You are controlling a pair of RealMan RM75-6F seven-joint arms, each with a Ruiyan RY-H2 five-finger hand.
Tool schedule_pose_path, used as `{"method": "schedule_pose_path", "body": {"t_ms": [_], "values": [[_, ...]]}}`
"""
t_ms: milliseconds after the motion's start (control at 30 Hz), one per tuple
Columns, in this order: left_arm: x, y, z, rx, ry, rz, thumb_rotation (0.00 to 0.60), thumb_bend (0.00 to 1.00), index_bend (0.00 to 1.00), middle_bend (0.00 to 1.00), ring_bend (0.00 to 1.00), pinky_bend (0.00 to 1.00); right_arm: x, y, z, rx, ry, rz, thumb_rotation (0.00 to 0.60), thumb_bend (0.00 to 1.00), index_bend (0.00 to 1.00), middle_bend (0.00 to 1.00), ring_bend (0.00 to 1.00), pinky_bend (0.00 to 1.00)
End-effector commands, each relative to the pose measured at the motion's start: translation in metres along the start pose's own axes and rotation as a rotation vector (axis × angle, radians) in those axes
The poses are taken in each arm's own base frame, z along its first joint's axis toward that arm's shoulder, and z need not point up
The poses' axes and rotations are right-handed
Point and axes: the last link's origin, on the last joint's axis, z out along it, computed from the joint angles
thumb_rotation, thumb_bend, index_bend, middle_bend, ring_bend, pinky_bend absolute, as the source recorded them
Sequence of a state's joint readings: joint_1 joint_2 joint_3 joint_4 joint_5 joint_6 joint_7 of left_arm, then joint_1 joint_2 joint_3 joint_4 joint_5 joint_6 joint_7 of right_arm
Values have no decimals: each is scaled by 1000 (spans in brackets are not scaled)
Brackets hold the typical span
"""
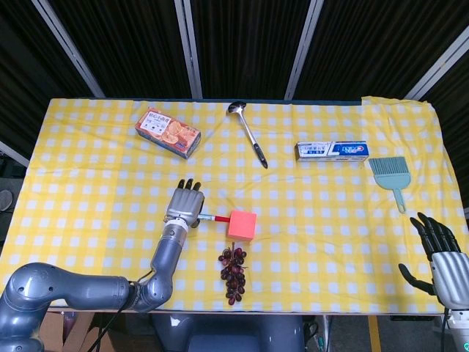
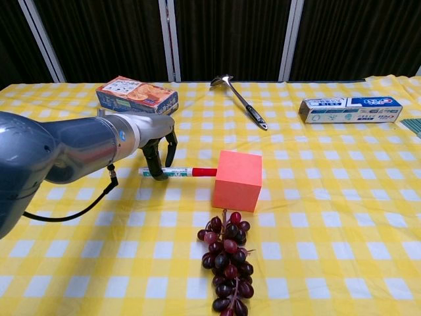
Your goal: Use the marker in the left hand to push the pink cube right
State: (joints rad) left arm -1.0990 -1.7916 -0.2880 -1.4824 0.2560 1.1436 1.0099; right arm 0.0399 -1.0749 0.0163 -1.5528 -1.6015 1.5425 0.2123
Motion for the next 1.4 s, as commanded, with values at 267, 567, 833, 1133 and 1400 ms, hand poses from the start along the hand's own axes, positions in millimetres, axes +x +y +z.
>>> {"method": "schedule_pose_path", "body": {"t_ms": [267,567,833,1133,1400], "values": [[1,-3,-2,8,-7,31,600,495,613,108,0,13,1,1,-1,-3,5,2,600,343,0,0,0,87],[2,-26,-6,45,-21,80,600,496,616,109,0,13,1,0,-2,-4,6,2,600,343,0,0,0,87],[0,-19,-7,24,-36,73,600,496,617,109,0,13,1,0,-1,-3,10,3,600,343,0,0,0,87],[2,4,-5,-13,-22,68,600,497,619,112,0,13,2,1,-1,-3,10,15,600,343,0,0,0,87],[4,27,-2,-34,-20,69,600,497,618,112,0,13,2,0,-2,1,11,23,600,343,0,0,0,87]]}}
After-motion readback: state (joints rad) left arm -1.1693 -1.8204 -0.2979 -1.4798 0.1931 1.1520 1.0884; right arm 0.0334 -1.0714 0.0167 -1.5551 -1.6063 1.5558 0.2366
